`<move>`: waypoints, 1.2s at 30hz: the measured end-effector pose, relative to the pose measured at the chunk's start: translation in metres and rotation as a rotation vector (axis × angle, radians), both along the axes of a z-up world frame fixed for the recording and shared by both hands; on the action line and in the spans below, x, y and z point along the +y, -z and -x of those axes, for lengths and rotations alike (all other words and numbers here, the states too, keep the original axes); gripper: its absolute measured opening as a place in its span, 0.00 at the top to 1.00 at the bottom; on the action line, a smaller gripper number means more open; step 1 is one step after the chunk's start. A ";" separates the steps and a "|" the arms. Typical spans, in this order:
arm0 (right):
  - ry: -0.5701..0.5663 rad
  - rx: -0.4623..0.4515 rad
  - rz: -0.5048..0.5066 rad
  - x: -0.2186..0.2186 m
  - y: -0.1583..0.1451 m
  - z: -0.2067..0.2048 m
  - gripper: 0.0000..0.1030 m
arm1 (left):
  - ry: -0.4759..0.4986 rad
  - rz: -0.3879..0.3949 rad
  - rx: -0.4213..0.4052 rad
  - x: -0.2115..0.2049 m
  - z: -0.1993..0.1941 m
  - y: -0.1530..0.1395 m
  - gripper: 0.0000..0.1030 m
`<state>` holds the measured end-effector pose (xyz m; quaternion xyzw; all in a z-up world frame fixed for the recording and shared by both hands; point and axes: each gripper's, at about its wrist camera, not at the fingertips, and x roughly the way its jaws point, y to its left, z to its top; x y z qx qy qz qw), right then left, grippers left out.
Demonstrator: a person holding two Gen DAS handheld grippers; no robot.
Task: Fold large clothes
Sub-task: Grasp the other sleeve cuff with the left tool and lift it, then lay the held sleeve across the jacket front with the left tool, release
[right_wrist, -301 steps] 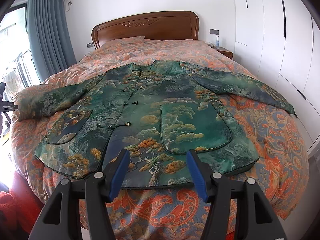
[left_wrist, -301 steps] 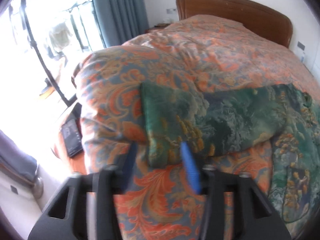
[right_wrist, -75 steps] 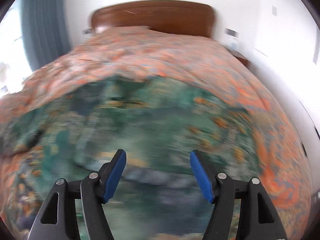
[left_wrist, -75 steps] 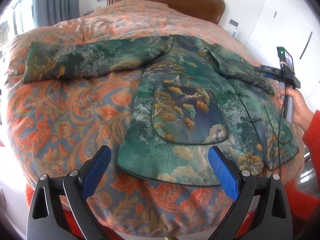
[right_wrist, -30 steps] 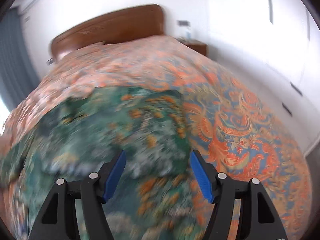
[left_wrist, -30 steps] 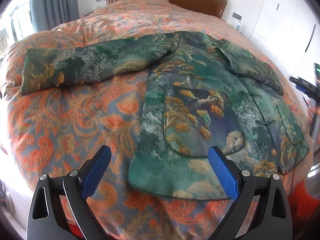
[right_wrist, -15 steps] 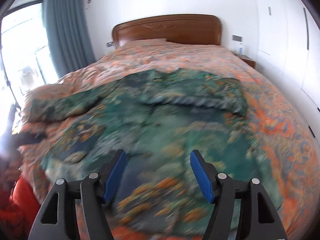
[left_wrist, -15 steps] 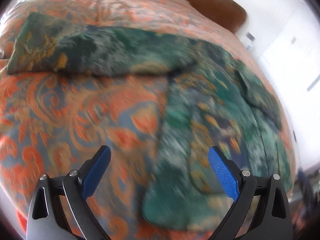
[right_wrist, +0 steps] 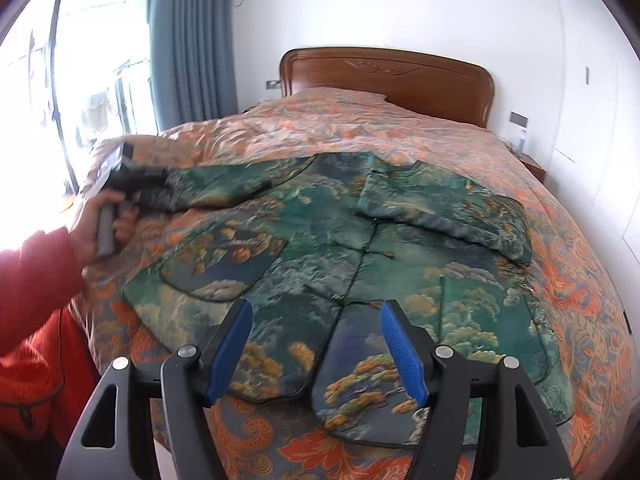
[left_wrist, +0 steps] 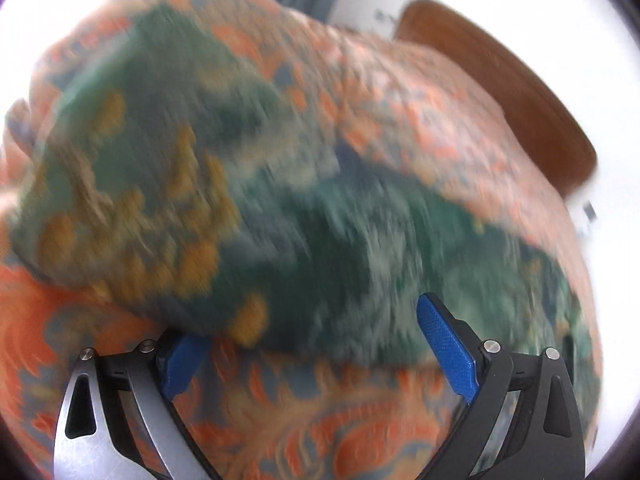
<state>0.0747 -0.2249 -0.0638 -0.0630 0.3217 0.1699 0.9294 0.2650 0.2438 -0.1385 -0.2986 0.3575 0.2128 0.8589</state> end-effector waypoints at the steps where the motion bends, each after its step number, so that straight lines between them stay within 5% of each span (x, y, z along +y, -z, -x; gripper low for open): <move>1: -0.007 0.004 0.005 0.003 0.002 0.001 0.34 | -0.027 -0.005 -0.012 0.002 0.000 -0.003 0.05; 4: -0.041 0.028 0.002 0.011 0.007 0.002 0.34 | -0.083 -0.065 -0.017 0.000 -0.002 -0.013 0.20; 6: -0.057 0.044 -0.012 0.015 0.010 0.000 0.34 | -0.080 -0.133 0.008 -0.009 -0.008 -0.020 0.44; 8: -0.066 0.049 -0.014 0.018 0.011 -0.002 0.34 | -0.047 -0.203 0.025 -0.019 -0.012 -0.029 0.81; 11: -0.078 0.043 -0.021 0.020 0.011 -0.002 0.34 | 0.020 -0.303 0.011 -0.039 -0.016 -0.053 0.86; 16: -0.062 0.072 -0.069 0.012 0.017 -0.004 0.34 | 0.135 -0.436 -0.056 -0.086 -0.021 -0.109 0.88; 23: -0.014 0.060 -0.110 -0.009 0.016 0.001 0.34 | 0.397 -0.629 -0.156 -0.215 -0.045 -0.161 0.88; 26: 0.012 0.054 -0.120 -0.020 0.015 0.003 0.34 | 0.514 -0.714 -0.154 -0.275 -0.054 -0.156 0.88; 31: 0.073 0.058 -0.135 -0.042 0.018 0.008 0.34 | 0.745 -0.789 -0.034 -0.364 -0.078 -0.099 0.86; 33: 0.092 0.068 -0.132 -0.048 0.020 0.010 0.34 | 0.842 -0.818 0.055 -0.393 -0.083 -0.065 0.74; 35: 0.109 0.072 -0.132 -0.053 0.021 0.012 0.34 | 0.906 -0.834 0.109 -0.409 -0.079 -0.043 0.36; 36: 0.114 0.072 -0.132 -0.055 0.021 0.013 0.34 | 0.933 -0.841 0.115 -0.414 -0.072 -0.036 0.30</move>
